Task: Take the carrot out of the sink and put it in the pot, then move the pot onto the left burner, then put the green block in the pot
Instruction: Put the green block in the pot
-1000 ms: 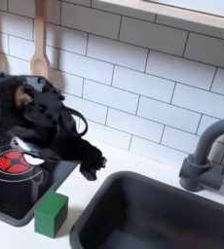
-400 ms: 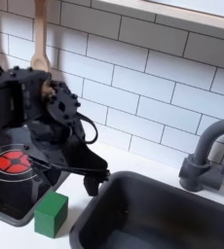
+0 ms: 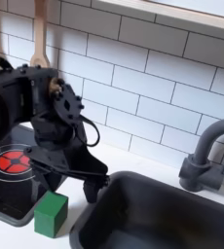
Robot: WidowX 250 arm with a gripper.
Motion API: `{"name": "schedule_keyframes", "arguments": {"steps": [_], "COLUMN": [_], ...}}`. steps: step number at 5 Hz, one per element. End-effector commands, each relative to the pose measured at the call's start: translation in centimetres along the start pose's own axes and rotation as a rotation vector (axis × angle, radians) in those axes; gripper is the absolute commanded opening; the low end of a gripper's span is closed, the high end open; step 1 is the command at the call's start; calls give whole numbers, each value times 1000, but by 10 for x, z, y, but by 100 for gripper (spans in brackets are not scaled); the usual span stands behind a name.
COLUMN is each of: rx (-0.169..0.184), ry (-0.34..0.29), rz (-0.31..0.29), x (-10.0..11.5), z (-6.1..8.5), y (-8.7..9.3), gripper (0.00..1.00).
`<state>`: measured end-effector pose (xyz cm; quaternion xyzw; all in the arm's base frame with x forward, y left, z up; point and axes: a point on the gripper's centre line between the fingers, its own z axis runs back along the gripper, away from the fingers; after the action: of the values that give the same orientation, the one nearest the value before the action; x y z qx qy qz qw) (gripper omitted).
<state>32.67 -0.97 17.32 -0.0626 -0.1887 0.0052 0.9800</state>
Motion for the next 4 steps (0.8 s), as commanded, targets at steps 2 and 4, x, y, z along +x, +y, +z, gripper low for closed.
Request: {"name": "schedule_keyframes", "arguments": {"steps": [2, 4], "rx": [22, 19], "ry": [27, 23], "rz": [-8, 30], "x": [-8, -8], "z": [-5, -6], "y": [14, 18], "gripper": [100, 100]}}
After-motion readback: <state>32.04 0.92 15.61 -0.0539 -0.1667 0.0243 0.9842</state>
